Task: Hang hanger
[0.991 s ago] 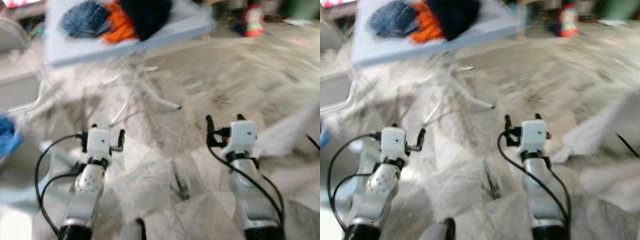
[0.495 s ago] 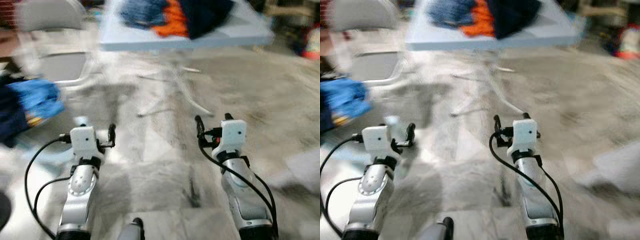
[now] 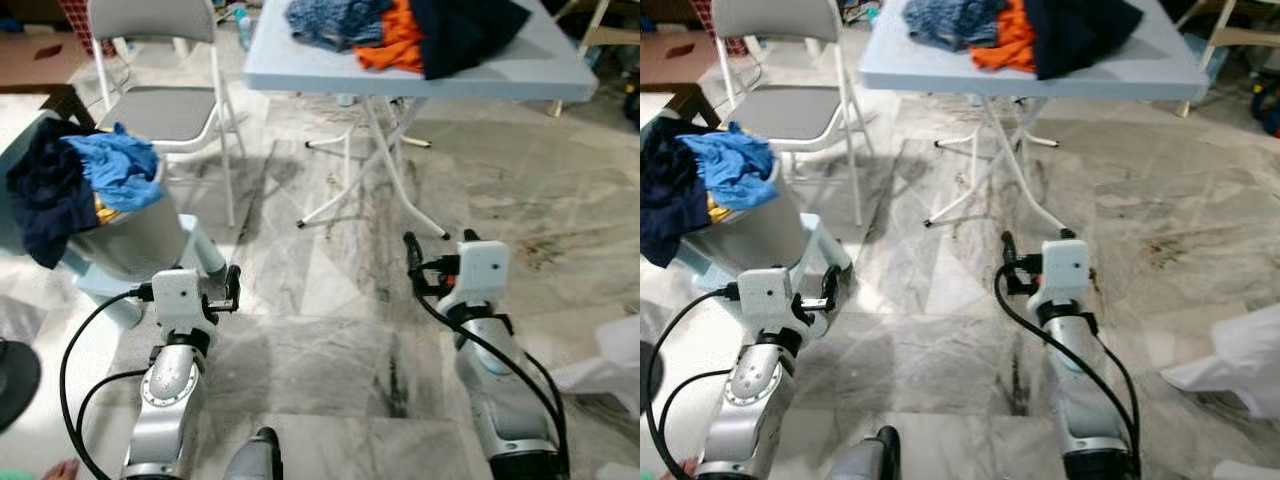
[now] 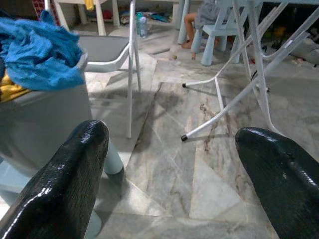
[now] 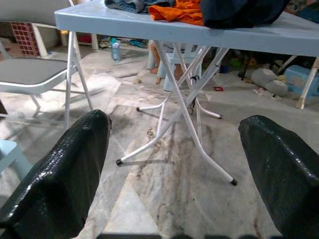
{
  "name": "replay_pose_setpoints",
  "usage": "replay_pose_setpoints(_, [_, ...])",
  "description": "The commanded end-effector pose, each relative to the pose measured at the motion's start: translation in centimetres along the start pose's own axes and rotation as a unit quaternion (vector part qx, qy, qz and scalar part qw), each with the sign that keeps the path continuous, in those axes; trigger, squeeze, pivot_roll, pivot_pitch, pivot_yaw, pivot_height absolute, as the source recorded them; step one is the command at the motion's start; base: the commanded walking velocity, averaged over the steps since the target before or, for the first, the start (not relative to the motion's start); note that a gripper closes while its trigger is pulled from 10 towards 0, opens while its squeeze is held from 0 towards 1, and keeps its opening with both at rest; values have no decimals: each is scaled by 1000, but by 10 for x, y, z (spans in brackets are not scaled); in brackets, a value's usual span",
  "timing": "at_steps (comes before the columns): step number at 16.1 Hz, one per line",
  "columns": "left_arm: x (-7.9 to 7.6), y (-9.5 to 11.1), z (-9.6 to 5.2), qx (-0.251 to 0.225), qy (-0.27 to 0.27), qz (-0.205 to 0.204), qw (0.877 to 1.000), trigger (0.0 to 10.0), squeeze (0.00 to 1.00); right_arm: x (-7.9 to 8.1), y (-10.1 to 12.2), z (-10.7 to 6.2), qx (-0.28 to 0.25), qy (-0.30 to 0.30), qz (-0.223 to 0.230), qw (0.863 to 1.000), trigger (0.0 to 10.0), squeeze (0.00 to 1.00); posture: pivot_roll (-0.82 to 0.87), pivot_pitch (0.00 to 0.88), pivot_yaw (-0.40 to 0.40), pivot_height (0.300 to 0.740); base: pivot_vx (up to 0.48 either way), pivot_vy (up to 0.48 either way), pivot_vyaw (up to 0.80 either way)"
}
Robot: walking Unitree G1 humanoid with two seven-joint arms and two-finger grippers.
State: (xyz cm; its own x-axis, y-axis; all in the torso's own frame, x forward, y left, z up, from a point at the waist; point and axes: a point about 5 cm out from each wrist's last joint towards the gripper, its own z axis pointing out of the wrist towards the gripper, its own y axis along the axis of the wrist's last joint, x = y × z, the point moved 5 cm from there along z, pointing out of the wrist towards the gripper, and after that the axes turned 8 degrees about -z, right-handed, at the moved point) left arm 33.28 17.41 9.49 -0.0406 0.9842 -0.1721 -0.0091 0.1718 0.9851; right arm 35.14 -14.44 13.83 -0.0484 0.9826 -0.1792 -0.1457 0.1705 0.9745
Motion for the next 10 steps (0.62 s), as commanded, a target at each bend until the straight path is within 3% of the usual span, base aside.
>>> replay_pose_setpoints(1, [5,-4,-1,10,5,2,1000,10000,0,2,-1,-1,4,0,9,1000,10000,0,201,229,-24,740,0,0,0])
replay_pose_setpoints(3, [2,-3,0,12,-2,5,1000,10000,0,3,0,-1,2,0,7,1000,10000,0,198,224,-17,740,0,0,0])
replay_pose_setpoints(10, [0,-7,2,22,-7,15,1000,10000,0,9,4,0,-10,11,9,1000,10000,0,204,222,-15,740,0,325,0])
